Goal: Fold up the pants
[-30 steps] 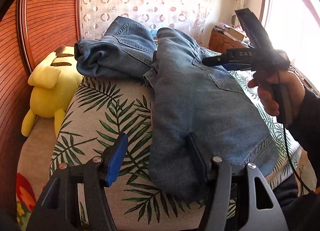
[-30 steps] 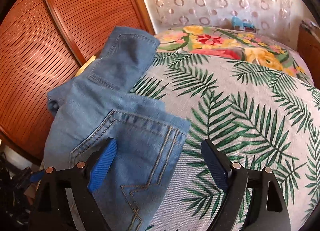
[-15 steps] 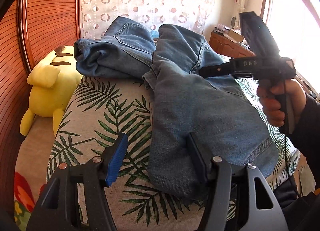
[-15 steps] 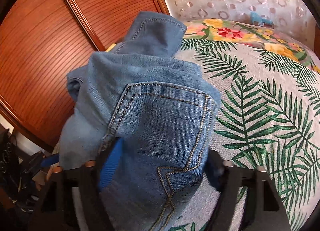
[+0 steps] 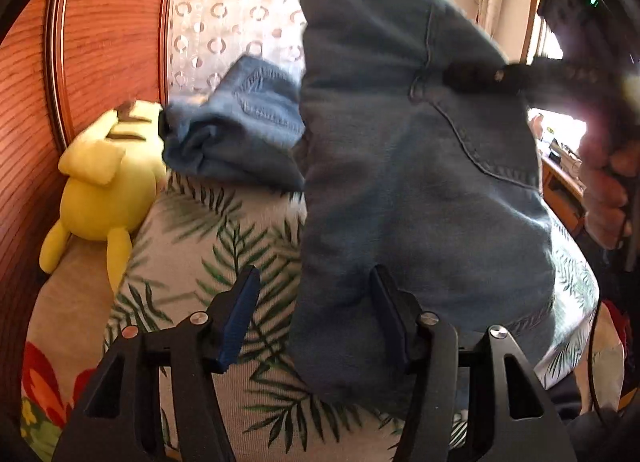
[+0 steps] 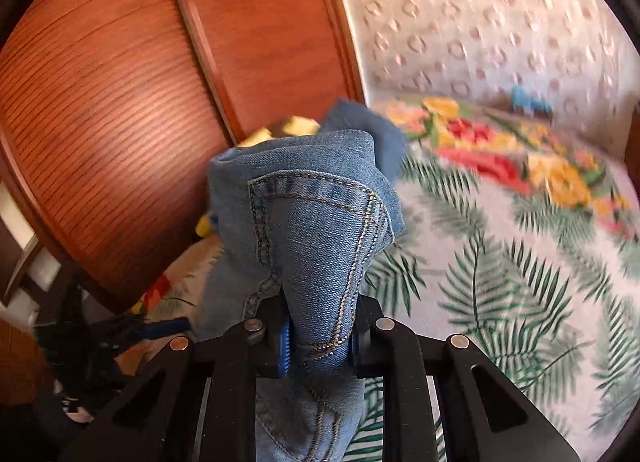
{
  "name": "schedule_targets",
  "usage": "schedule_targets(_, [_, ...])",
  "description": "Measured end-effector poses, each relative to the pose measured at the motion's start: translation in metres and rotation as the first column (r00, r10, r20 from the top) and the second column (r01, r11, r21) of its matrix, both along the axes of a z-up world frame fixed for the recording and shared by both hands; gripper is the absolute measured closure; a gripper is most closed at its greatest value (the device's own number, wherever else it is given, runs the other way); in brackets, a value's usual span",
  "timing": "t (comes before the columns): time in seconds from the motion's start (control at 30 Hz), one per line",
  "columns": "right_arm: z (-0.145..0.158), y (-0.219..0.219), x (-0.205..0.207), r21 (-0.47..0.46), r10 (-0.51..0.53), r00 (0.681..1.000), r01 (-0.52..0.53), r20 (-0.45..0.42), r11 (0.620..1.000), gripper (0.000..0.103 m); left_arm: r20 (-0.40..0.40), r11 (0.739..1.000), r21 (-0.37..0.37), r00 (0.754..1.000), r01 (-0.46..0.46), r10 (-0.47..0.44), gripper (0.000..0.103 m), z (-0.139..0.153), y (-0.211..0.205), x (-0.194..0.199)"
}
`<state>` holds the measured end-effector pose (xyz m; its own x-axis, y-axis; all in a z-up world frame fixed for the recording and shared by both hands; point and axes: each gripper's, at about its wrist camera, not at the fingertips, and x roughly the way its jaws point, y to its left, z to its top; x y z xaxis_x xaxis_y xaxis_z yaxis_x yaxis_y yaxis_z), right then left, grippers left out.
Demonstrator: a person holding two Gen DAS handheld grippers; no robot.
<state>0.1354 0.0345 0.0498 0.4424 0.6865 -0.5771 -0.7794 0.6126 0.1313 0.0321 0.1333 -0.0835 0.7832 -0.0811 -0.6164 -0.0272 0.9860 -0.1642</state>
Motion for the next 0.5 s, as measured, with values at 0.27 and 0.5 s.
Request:
schedule_targets(0.27, [0.069, 0.016, -0.015, 0.000, 0.064, 0.987, -0.064, 0.147, 0.998, 0.082, 0.160, 0.998, 0.035, 0.986, -0.045, 0.039, 0.045, 0.063, 0.021, 0.021])
schedule_targets(0.5, [0.103, 0.056, 0.011, 0.023, 0.116, 0.981, -0.122, 0.158, 0.992, 0.082, 0.238, 0.991, 0.043, 0.965, -0.127, 0.113, 0.045, 0.109, 0.061, 0.037])
